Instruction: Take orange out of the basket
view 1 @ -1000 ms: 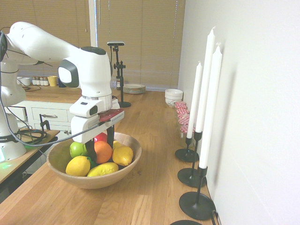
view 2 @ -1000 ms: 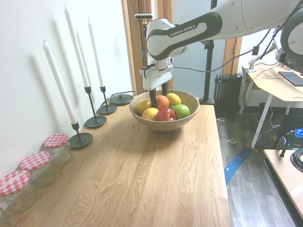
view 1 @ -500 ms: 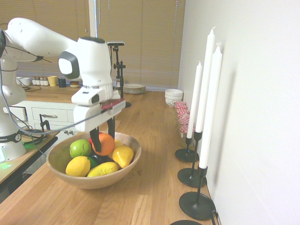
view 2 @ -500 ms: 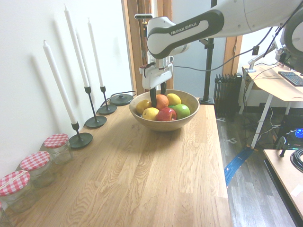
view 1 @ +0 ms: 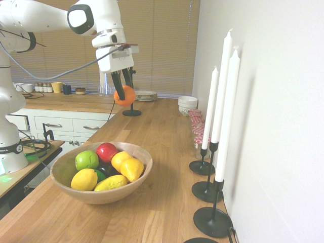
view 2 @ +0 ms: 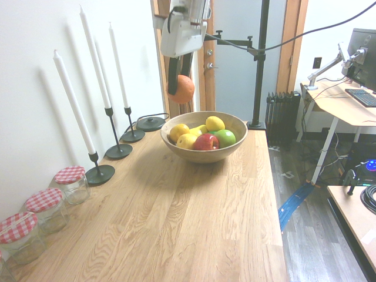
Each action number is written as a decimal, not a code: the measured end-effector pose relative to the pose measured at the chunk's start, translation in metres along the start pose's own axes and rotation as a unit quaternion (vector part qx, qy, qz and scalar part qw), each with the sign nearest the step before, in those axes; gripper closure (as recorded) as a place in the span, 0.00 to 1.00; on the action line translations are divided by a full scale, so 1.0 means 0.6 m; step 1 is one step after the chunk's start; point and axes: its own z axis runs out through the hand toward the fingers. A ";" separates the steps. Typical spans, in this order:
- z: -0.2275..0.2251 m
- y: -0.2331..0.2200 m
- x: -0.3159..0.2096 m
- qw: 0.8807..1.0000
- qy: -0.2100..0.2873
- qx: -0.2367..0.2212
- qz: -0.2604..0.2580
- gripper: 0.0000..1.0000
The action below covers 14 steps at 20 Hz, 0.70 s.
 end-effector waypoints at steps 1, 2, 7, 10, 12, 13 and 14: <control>-0.004 -0.020 -0.032 1.000 0.003 -0.001 -0.011 1.00; -0.002 -0.038 -0.062 1.000 0.008 -0.003 -0.020 1.00; 0.102 -0.078 -0.149 0.999 0.002 -0.025 -0.044 1.00; 0.196 -0.080 -0.154 0.998 -0.010 -0.040 -0.048 1.00; 0.259 -0.086 -0.154 0.997 -0.016 -0.051 -0.049 1.00; 0.287 -0.089 -0.154 0.997 -0.018 -0.054 -0.050 1.00; 0.311 -0.092 -0.153 0.997 -0.018 -0.058 -0.051 1.00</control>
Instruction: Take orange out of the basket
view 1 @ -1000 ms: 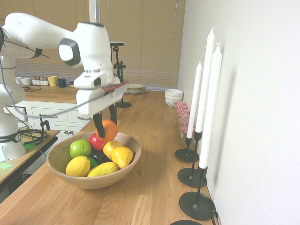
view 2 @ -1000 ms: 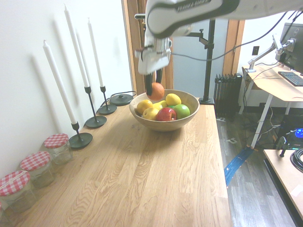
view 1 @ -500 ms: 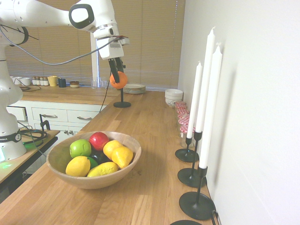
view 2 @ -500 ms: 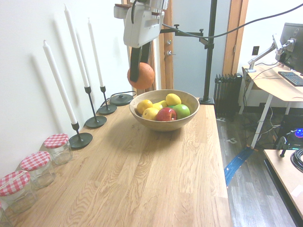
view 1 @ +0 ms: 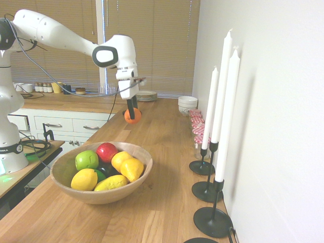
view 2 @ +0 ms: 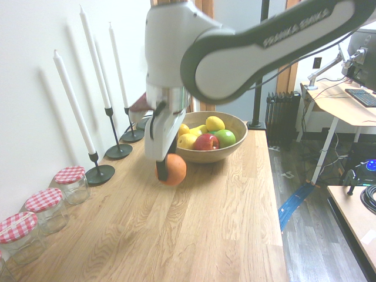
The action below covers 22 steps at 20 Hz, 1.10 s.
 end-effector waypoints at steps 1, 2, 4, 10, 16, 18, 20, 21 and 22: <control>0.023 -0.003 0.002 1.000 -0.001 -0.004 0.001 1.00; 0.043 -0.005 0.004 1.000 -0.001 -0.008 0.001 1.00; 0.073 -0.007 0.009 1.000 -0.002 -0.015 0.003 1.00; 0.108 -0.014 0.013 1.000 -0.007 -0.024 0.005 1.00; 0.120 -0.019 0.007 1.000 -0.011 -0.027 0.007 0.00; 0.119 -0.020 0.008 1.000 -0.010 -0.026 0.008 0.00; 0.118 -0.021 0.008 1.000 -0.010 -0.026 0.009 0.00; 0.118 -0.021 0.008 1.000 -0.010 -0.026 0.009 0.00; 0.118 -0.021 0.008 1.000 -0.009 -0.026 0.009 0.00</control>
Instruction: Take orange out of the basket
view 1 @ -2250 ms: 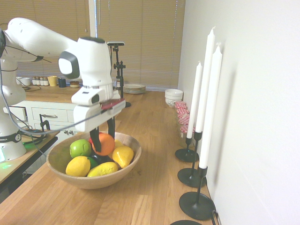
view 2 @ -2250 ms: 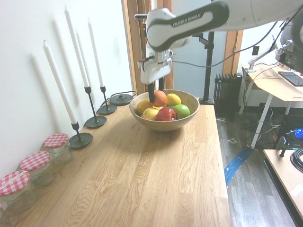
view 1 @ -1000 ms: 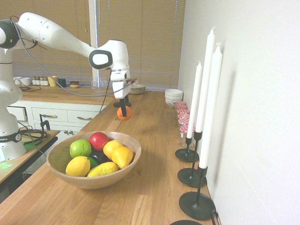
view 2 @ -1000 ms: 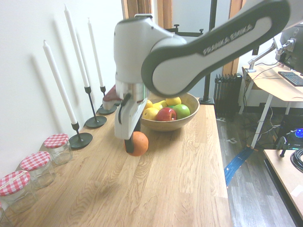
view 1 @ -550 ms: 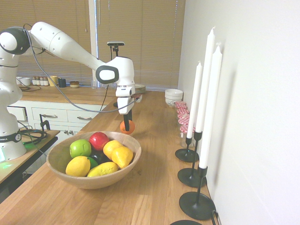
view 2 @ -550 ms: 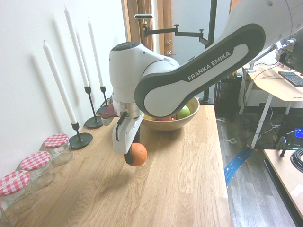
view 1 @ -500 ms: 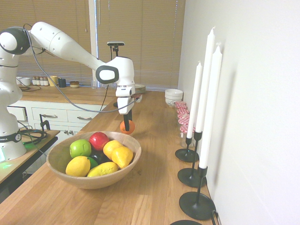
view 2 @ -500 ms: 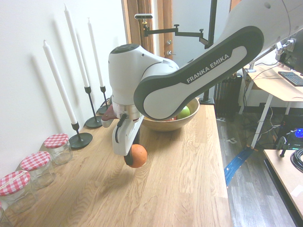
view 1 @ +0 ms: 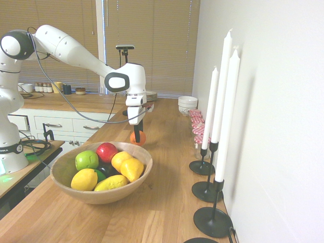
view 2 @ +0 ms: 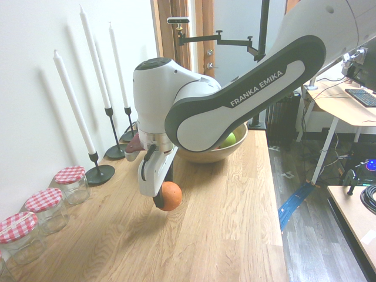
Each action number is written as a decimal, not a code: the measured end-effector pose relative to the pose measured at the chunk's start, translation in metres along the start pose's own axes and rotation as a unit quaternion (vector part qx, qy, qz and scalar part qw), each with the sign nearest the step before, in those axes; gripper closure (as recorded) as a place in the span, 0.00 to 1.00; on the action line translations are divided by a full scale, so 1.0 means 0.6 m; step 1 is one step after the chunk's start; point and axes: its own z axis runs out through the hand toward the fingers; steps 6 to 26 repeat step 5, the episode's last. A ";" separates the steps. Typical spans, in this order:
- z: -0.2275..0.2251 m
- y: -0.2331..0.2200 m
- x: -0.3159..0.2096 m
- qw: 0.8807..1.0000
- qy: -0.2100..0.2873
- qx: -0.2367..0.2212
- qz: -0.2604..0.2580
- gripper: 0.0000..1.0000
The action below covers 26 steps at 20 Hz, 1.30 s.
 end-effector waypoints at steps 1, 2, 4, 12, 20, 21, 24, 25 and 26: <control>0.000 0.000 0.000 1.000 0.000 0.000 0.000 0.00; -0.001 0.000 0.000 1.000 0.000 0.000 0.001 0.00; -0.002 0.000 0.000 1.000 0.000 0.001 0.001 0.00; -0.002 0.000 0.000 1.000 0.001 0.001 0.001 0.00; -0.002 0.000 0.000 1.000 0.001 0.001 0.001 0.00; -0.002 0.000 0.000 1.000 0.001 0.001 0.001 0.00; -0.002 0.000 0.000 1.000 0.001 0.001 0.001 0.00; -0.002 0.000 0.000 1.000 0.001 0.001 0.001 0.00; -0.002 0.000 0.000 1.000 0.001 0.001 0.001 0.00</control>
